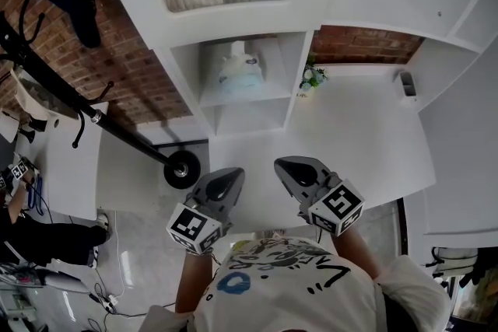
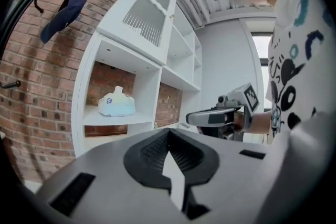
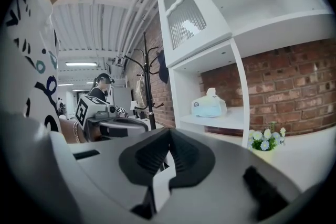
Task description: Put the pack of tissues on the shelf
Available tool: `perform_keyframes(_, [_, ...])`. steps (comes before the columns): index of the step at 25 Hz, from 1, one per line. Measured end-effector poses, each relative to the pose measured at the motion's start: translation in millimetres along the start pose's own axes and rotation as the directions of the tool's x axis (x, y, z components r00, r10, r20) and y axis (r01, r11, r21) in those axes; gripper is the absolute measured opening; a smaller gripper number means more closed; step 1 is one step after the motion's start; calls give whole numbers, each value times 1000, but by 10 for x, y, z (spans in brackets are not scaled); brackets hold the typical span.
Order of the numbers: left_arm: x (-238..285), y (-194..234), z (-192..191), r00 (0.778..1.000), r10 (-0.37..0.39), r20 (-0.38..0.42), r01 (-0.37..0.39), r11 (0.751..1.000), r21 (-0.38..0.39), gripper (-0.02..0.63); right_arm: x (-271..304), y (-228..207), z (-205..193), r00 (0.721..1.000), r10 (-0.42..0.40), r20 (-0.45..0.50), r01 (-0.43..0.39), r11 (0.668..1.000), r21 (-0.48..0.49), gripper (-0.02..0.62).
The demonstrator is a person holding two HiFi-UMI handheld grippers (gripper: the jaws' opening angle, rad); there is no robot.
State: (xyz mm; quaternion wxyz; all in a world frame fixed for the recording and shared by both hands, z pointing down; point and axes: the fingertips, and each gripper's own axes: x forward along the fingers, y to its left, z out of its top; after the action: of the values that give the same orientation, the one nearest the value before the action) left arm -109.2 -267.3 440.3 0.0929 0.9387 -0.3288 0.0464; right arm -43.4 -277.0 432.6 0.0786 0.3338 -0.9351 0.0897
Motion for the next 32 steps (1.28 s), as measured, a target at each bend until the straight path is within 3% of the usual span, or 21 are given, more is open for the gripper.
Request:
perform_keyframes(3, [-51, -74, 6, 1000, -19, 19, 19, 1000, -21, 15, -59, 70, -16, 1000, 15, 10, -15, 1000, -16, 26])
perform_keyframes(19, [-121, -353, -43, 997, -81, 6, 81, 996, 39, 15, -246, 376, -16, 993, 111, 35, -109, 992, -63, 26])
perform_keyframes(32, [-105, -404, -18, 997, -80, 2, 80, 995, 66, 15, -258, 365, -25, 996, 90, -6, -90, 992, -86, 26])
